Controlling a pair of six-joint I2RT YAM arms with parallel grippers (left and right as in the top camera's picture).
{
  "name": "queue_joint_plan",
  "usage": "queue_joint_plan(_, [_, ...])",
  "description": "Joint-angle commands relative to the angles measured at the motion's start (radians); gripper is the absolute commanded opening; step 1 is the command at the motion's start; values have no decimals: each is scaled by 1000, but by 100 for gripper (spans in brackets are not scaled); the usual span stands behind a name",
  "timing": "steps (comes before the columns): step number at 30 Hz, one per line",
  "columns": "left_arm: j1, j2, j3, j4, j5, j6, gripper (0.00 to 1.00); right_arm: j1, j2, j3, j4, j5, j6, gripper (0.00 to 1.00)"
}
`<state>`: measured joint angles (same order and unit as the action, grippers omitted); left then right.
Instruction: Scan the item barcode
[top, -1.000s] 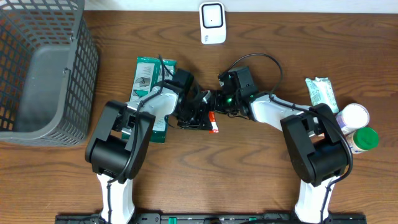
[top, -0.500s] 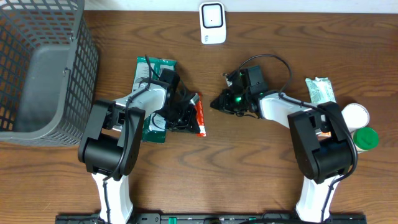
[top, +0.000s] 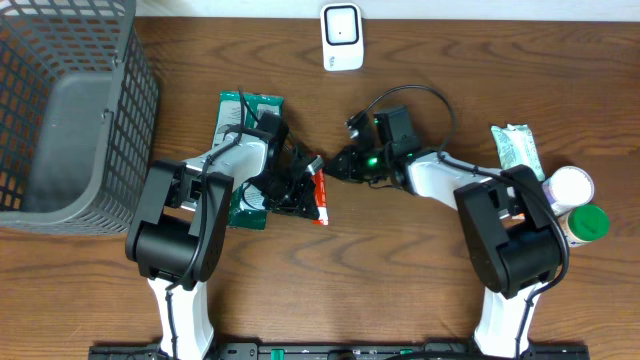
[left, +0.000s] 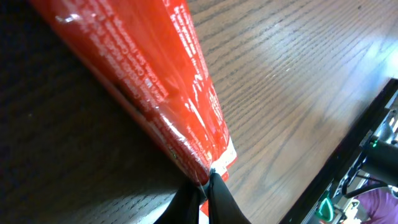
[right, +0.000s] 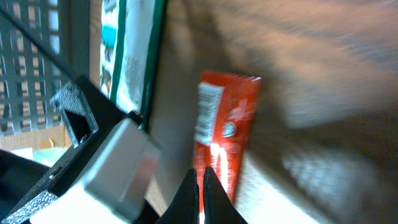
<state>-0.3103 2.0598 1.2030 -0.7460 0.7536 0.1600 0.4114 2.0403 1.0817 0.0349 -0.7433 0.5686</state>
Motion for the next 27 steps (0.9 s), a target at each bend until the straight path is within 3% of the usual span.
queue_joint_plan(1, [5,46,-16,-6,-110,34,7,29,11,-4,-1,22,-24,1])
queue_joint_plan(14, [5,46,-16,-5,-110,33,7,50,40,-4,28,88,-54,1])
queue_joint_plan(19, [5,46,-16,-5,-110,33,7,50,57,-4,105,-37,-79,1])
queue_joint_plan(27, [5,46,-16,-5,-110,30,7,52,77,-4,108,6,-79,1])
